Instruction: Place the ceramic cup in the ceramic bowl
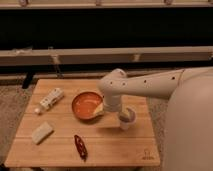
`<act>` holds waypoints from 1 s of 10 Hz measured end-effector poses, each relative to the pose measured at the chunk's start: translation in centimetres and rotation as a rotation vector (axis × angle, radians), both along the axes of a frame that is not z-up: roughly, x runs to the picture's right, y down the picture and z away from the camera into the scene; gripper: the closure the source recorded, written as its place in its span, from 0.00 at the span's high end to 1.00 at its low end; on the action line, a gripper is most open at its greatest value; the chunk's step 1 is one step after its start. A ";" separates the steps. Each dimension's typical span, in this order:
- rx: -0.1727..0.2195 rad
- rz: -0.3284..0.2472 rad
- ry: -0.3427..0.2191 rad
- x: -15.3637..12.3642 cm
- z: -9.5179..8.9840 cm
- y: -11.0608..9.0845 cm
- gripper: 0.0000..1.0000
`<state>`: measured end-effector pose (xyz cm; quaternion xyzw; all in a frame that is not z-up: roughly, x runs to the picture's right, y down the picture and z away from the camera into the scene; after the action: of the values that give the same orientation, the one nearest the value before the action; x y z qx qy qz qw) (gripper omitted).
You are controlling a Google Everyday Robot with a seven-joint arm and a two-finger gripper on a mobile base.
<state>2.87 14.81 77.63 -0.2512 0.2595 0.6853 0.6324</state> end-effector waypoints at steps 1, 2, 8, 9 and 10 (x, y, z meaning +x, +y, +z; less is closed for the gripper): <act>0.001 0.005 -0.003 0.2 0.2 0.3 1.00; 0.005 0.006 -0.005 0.4 0.5 0.5 0.96; 0.003 -0.025 -0.010 0.4 0.5 0.3 0.35; 0.002 -0.029 -0.011 0.3 0.5 0.3 0.28; 0.000 -0.029 -0.011 0.3 0.5 0.4 0.18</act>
<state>3.15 15.23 78.11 -0.2510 0.2599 0.6746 0.6437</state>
